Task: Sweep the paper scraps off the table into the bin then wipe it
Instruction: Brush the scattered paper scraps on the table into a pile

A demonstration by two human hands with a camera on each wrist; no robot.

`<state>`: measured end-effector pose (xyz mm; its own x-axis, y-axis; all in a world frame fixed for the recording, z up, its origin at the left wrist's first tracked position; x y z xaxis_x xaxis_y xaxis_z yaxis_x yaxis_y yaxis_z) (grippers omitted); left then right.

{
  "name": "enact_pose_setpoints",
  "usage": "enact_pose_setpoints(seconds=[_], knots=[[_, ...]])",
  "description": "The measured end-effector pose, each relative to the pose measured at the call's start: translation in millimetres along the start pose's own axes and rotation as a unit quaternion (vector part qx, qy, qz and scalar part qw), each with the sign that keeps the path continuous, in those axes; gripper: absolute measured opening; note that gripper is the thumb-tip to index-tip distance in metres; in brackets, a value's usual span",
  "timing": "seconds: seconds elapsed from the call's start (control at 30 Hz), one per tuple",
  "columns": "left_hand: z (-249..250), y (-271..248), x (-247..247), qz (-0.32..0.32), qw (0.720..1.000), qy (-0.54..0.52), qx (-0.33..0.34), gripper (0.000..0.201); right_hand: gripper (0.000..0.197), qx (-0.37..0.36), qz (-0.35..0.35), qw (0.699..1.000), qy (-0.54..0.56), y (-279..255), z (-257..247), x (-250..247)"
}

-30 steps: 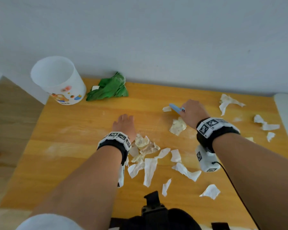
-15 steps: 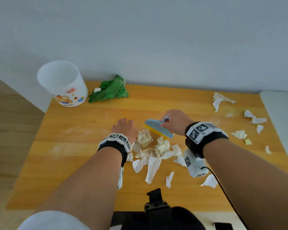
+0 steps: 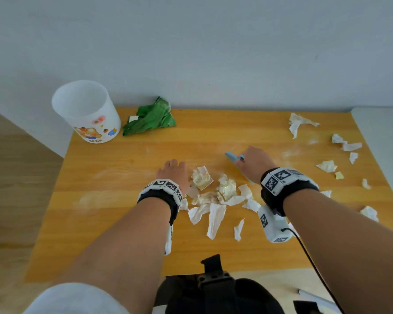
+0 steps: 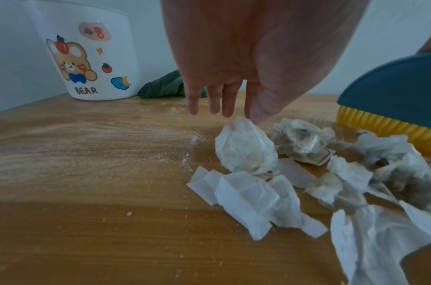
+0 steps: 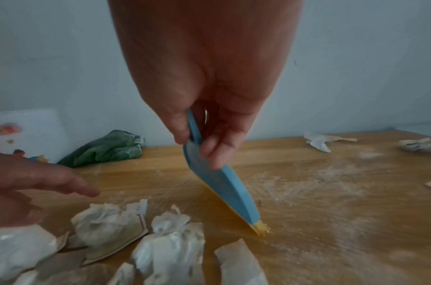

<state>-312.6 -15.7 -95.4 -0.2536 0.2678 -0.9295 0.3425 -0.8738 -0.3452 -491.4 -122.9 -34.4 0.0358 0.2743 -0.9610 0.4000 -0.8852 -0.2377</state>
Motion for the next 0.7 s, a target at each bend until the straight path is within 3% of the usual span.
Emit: enact_pose_setpoints(seconds=[0.23, 0.5, 0.7], knots=[[8.1, 0.3, -4.5, 0.011, 0.999, 0.018, 0.029, 0.048, 0.049, -0.036, 0.0, 0.993, 0.112, -8.7, -6.9, -9.2], [44.3, 9.4, -12.4, 0.002, 0.996, 0.035, 0.08, 0.049, 0.047, 0.124, 0.081, 0.988, 0.052, -35.9, 50.7, -41.7], [89.3, 8.6, -6.5, -0.002, 0.988, 0.047, 0.146, 0.052, 0.045, 0.226, 0.087, 0.97, 0.005, -67.6, 98.9, -39.8]])
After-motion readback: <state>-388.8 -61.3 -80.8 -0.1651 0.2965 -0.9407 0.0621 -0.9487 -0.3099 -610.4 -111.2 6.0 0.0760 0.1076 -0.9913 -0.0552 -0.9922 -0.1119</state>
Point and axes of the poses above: each hand's wrist, its own y-axis towards the middle knuckle, its own x-axis out of the palm, z = x × y, the point moved 2 cm from there along y, towards the middle knuckle, and after that the axes turned 11 degrees about z, right-handed, at the moved point
